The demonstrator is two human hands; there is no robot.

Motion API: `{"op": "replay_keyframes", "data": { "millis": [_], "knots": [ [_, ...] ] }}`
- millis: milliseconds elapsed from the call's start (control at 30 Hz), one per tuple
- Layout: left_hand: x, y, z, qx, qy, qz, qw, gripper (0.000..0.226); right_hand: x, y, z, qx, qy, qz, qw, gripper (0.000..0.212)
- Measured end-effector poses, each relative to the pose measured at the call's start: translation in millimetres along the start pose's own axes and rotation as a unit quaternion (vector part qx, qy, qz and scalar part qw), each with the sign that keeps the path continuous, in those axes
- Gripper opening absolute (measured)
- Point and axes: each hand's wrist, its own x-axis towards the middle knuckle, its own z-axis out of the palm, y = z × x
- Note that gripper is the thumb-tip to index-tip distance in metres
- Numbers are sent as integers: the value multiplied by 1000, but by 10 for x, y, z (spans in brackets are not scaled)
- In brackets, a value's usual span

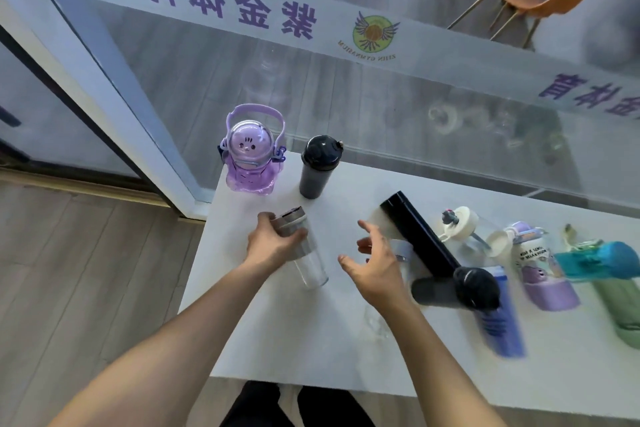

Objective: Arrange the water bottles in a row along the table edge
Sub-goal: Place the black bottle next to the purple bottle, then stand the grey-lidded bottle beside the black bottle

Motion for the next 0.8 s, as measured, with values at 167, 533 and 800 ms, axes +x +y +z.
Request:
{"op": "replay_keyframes", "data": {
  "millis": [167,533,800],
  "knots": [
    [-440,-30,133,32,-42,102,993,108,-109,-9,-48,-36,-82,-22,996,83],
    [-767,19,619,84,-4,215,973,95,240,110,-324,-21,-174,-96,980,79],
    [-627,358,1036,125,29,202,971,95,782,186,-730,-73,-206,-135,967,81]
  ]
}}
